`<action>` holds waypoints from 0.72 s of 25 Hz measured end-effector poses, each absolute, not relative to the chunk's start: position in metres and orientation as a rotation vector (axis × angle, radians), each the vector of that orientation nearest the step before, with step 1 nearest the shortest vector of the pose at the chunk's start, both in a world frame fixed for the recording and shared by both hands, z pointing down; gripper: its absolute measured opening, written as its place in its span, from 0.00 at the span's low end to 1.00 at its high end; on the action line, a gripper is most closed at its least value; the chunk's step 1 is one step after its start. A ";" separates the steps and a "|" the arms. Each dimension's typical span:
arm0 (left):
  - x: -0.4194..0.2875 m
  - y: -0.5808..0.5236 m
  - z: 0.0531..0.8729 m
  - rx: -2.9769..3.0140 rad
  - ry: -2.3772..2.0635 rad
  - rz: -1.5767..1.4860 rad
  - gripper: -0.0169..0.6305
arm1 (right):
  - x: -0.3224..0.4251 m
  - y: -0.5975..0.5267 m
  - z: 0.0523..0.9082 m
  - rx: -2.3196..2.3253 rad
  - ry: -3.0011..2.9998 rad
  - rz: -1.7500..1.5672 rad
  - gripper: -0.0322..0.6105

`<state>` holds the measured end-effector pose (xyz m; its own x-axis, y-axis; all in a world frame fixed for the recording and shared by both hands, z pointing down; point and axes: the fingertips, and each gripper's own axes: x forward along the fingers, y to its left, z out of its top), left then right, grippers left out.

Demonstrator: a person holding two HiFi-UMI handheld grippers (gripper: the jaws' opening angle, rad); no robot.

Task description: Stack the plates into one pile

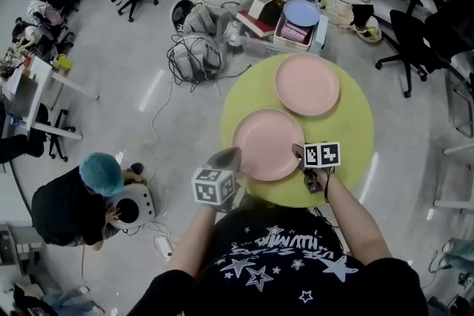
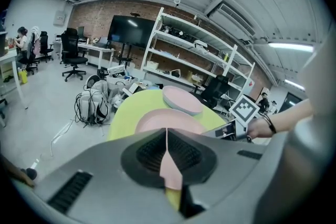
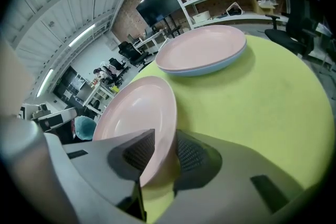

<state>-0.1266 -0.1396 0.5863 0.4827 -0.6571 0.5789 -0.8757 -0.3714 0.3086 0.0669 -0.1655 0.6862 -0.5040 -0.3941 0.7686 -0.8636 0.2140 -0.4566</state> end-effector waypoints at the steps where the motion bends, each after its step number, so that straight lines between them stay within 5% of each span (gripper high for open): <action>1: -0.127 -0.138 0.587 2.148 -1.257 0.493 0.05 | 0.067 -0.166 0.687 1.165 -1.996 1.243 0.25; 18: -0.137 -0.130 0.592 2.139 -1.261 0.510 0.05 | 0.072 -0.165 0.691 1.230 -1.959 1.220 0.16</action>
